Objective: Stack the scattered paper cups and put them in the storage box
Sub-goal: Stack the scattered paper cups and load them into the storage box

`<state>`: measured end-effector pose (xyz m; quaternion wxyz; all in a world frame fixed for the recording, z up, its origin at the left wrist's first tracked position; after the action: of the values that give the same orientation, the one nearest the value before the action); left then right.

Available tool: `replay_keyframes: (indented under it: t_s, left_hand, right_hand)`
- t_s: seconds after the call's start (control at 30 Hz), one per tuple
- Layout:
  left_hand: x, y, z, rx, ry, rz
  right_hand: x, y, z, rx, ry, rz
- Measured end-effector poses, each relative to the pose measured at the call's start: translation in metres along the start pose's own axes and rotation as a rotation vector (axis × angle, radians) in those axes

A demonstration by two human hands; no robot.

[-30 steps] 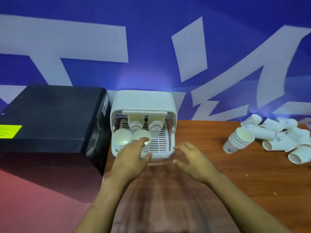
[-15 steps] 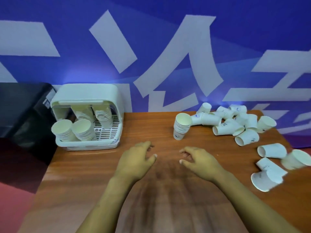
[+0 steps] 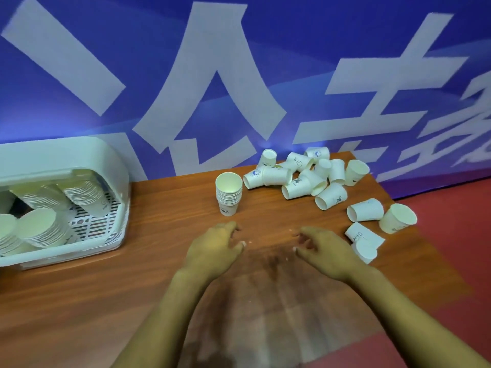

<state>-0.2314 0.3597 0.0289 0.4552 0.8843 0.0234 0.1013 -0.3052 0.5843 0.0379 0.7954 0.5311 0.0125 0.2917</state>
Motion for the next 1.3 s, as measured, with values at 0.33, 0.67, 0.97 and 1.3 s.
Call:
replay_keyframes:
  t_s: [0.33, 0.67, 0.97, 1.3]
  left_hand:
    - [-0.05, -0.067, -0.08, -0.07, -0.034, 0.125]
    - [-0.112, -0.196, -0.196, -0.207, -0.005, 0.28]
    - [-0.135, -0.253, -0.238, -0.33, 0.082, 0.351]
    - [-0.142, -0.247, -0.246, -0.365, 0.136, 0.335]
  right_hand:
    - [-0.029, 0.053, -0.123, -0.085, -0.084, -0.047]
    - [-0.066, 0.061, -0.282, 0.033, -0.132, 0.119]
    - [-0.073, 0.042, -0.318, -0.014, -0.119, 0.235]
    - [-0.077, 0.044, -0.315, -0.03, -0.151, 0.29]
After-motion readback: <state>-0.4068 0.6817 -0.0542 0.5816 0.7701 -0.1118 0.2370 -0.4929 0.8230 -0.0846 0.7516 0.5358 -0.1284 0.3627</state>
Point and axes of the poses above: each hand's wrist, its own x-axis away from the middle knuckle, its own y-axis out of the back of the hand, z = x × y, the point moved 3 cm from there along -x, towards the middle knuckle
